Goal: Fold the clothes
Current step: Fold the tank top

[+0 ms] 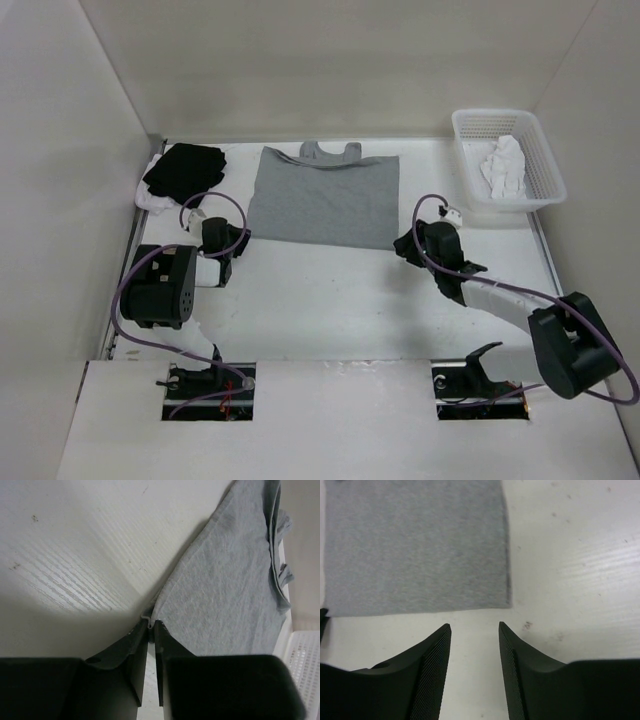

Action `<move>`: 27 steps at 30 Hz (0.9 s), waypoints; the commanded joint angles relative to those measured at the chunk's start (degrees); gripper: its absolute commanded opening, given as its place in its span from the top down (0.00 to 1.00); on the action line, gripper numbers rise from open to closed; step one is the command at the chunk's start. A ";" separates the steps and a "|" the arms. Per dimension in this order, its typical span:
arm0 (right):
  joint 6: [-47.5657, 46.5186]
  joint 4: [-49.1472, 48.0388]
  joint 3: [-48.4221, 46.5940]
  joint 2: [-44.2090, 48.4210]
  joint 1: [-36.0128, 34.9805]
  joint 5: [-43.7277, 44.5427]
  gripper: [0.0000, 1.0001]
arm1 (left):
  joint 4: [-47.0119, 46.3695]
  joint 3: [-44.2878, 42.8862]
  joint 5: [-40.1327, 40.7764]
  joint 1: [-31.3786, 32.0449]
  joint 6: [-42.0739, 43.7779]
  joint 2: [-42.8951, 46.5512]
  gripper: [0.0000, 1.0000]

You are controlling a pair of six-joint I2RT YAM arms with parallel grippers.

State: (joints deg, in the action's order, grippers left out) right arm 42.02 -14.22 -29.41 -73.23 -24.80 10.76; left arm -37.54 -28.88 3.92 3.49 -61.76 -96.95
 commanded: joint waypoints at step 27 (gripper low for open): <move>11.59 -5.73 -7.60 -20.63 2.43 -0.75 0.77 | -4.65 2.78 2.76 2.18 0.15 3.87 0.95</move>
State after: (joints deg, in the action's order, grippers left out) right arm 52.23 -18.13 -35.97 -92.77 -22.17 10.44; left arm -38.46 -26.98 6.22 5.41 -61.93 -92.82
